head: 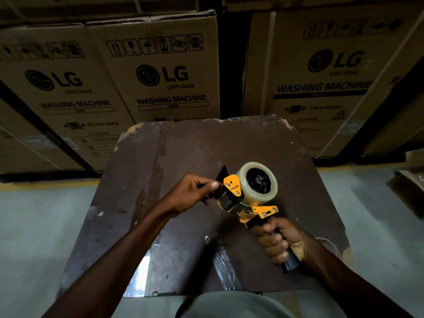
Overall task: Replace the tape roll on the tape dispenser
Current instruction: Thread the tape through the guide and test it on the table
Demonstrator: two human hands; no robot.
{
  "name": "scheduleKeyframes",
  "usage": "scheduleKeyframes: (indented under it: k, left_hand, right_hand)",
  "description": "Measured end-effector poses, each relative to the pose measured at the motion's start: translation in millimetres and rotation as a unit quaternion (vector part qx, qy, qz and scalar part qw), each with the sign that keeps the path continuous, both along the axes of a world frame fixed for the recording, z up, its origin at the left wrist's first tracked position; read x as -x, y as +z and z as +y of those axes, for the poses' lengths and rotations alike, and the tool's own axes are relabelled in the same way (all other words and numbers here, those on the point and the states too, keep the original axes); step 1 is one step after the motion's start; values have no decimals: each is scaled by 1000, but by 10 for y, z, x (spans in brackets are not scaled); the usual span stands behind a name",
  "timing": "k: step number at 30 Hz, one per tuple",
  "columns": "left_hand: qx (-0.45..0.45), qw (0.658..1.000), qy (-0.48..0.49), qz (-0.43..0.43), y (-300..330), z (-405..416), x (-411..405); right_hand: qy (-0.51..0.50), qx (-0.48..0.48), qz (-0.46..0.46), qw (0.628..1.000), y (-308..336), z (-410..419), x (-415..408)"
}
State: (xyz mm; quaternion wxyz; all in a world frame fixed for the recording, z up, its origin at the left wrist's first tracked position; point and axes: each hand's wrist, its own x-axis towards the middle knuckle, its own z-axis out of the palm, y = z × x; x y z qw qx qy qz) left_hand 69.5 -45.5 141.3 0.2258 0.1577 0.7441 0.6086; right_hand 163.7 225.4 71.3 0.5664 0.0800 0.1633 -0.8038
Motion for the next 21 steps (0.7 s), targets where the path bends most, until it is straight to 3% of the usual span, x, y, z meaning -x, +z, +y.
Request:
scheduleKeyframes:
  k: [5, 10, 17, 21]
  left_hand:
    - [-56, 994, 73, -60, -110, 55, -74]
    - [-71, 984, 160, -13, -324, 101, -105]
    - [-145, 939, 305, -66, -625, 272, -128]
    - [-149, 928, 328, -93, -780, 280, -69]
  right_hand:
    - [-18, 4, 7, 1000, 4, -37, 34]
    - [-58, -30, 13, 998, -118, -83, 39]
    - [-125, -88, 22, 988, -247, -206, 58]
    - [-146, -113, 22, 983, -367, -287, 169]
